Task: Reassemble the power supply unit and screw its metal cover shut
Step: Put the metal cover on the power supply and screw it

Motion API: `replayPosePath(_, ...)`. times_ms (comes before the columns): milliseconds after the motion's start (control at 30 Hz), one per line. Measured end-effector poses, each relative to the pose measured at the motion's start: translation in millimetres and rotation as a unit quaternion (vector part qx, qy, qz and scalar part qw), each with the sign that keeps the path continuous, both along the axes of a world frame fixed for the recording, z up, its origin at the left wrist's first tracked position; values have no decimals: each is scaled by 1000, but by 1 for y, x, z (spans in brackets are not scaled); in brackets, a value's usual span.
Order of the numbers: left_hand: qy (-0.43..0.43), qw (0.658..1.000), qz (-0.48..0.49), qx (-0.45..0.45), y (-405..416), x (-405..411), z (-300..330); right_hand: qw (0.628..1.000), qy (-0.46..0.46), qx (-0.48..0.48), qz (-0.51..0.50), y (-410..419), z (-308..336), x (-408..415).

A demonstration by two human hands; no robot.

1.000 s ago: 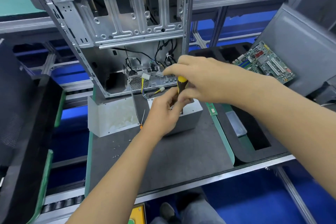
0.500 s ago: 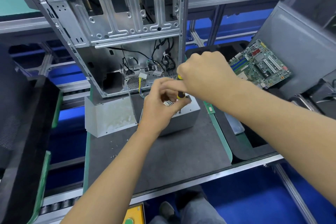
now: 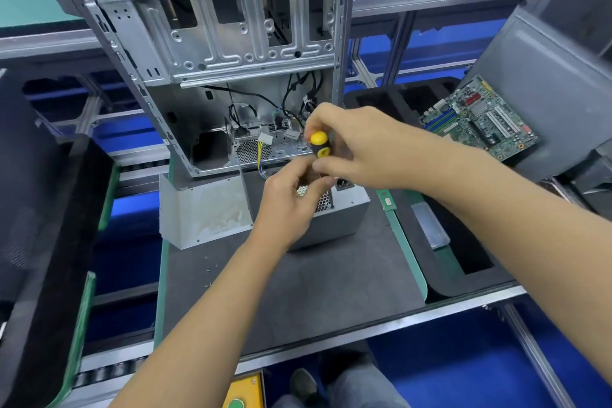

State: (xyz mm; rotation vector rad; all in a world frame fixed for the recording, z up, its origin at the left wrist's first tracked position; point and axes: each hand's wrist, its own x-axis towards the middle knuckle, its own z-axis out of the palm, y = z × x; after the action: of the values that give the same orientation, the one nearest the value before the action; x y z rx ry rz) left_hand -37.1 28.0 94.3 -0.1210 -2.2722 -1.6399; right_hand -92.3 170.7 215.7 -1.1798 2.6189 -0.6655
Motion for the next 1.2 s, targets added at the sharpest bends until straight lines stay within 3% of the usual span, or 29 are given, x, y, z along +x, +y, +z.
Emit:
replayPosePath(67,-4,1000,13,-9,-1,-1,-1,999,-29,-40,-15,3,-12,-2)
replayPosePath(200,-29,995,60,-75,-19,-3,-14,986,7,-124,-110,20,-35,-19)
replayPosePath(367,-49,970,104,-216,-37,-20,-22,894,-108,-337,-276,38,-52,-35)
replayPosePath(500,-81,967,70,-233,-33,-39,-18,827,-162,-430,-324,31,-66,-35)
replayPosePath(600,-91,969,64,-222,-25,-45,-19,802,-183,-455,-340,27,-73,-37)
replayPosePath(833,-98,971,69,-206,-20,-49,-23,804,-171,-464,-330,19,-79,-42)
replayPosePath(1200,-108,970,73,-207,-20,-50,-24,849,-124,-413,-306,7,-76,-43)
